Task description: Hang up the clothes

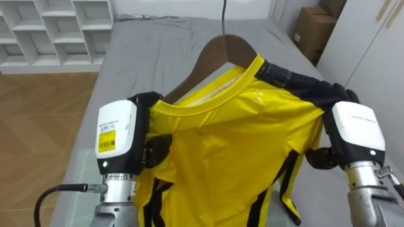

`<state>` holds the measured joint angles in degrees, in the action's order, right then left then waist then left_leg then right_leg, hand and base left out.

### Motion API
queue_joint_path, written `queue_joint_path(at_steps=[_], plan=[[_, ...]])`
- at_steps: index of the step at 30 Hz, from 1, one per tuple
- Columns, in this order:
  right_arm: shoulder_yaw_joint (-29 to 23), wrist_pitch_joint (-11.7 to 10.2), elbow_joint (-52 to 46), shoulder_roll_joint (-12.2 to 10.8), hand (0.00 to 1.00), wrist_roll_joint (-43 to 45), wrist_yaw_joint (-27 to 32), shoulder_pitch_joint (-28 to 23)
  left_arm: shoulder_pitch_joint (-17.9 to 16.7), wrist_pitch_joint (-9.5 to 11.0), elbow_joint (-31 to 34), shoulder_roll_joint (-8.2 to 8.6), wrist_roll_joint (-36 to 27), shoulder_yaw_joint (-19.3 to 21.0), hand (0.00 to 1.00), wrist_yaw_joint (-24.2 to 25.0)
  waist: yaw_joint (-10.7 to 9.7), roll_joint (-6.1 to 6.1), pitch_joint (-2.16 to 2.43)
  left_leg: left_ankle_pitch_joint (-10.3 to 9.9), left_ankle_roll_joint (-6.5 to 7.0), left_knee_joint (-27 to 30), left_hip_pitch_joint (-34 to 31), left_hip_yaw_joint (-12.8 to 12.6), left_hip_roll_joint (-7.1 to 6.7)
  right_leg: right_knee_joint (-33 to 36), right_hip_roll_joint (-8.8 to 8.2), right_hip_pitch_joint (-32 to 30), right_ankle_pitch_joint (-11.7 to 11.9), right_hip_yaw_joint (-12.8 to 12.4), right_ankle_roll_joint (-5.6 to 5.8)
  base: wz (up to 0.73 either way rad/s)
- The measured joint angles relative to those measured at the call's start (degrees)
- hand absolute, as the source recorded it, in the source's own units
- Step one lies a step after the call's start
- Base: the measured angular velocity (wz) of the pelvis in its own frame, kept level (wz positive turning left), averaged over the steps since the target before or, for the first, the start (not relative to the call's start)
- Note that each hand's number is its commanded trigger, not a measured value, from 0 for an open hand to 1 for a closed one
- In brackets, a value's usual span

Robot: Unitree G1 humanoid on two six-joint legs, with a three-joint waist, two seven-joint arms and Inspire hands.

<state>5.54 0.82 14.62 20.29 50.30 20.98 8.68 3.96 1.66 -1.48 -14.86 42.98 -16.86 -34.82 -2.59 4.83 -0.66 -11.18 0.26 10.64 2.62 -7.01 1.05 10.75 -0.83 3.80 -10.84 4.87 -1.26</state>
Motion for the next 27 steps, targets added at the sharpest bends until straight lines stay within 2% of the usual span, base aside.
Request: queue_joint_path(at_steps=[2,7,9,12,19,22,27], plan=[[0.01,-0.13,0.00,0.46,0.00,-0.01,-0.06,0.04,0.01,0.31,0.02,-0.02,0.00,0.06,1.00,-0.01,-0.01,0.04,-0.02,0.00,0.00,0.01,-0.01,0.00,0.00,-0.01,-0.02,0.00,0.00,-0.03,0.00,0.00],[0.01,-0.33,-0.02,3.30,0.00,1.42,-2.52,2.02,0.02,0.84,0.09,-0.76,0.57,0.21,1.00,0.39,-0.06,0.10,-0.04,0.00,0.00,0.12,-0.06,-0.06,0.02,-0.02,-0.04,-0.01,0.00,-0.11,0.00,0.00],[0.00,-0.97,-0.16,4.67,0.00,2.39,-3.26,3.44,0.00,1.43,0.23,-2.71,3.40,-0.17,1.00,1.51,-0.08,0.09,-0.04,0.00,0.00,0.11,-0.06,-0.08,0.07,-0.08,-0.01,-0.03,0.00,-0.09,0.00,0.00],[-0.03,-1.01,-1.09,6.83,0.00,3.10,-5.10,3.83,-0.01,2.68,0.73,-3.84,5.05,-0.07,1.00,1.73,0.06,0.19,-0.05,0.00,0.00,0.11,-0.06,-0.04,0.09,-0.12,-0.04,-0.01,0.00,-0.05,0.00,0.00],[-0.09,-1.67,-1.64,7.24,0.00,6.08,-8.07,3.77,-0.01,3.29,1.15,-4.67,6.61,0.85,1.00,1.72,-0.08,0.32,-0.01,0.00,0.00,0.09,-0.11,-0.04,0.09,-0.16,0.00,-0.11,0.00,-0.07,0.00,0.00],[-0.05,-2.45,-1.58,7.76,0.00,6.17,-8.74,3.15,-0.07,3.78,1.15,-5.76,6.61,0.67,1.00,1.75,-0.13,0.50,0.01,0.00,0.00,0.05,-0.08,0.05,0.09,-0.18,0.01,0.00,0.00,0.05,0.00,0.00],[-0.05,-3.98,0.34,8.09,0.00,6.26,-8.77,2.23,-0.28,3.97,1.15,-6.67,6.58,-0.25,1.00,1.94,-0.82,1.16,0.04,0.00,0.00,0.11,-0.09,0.58,0.03,-0.15,-0.04,0.19,0.00,0.60,0.00,0.05]])
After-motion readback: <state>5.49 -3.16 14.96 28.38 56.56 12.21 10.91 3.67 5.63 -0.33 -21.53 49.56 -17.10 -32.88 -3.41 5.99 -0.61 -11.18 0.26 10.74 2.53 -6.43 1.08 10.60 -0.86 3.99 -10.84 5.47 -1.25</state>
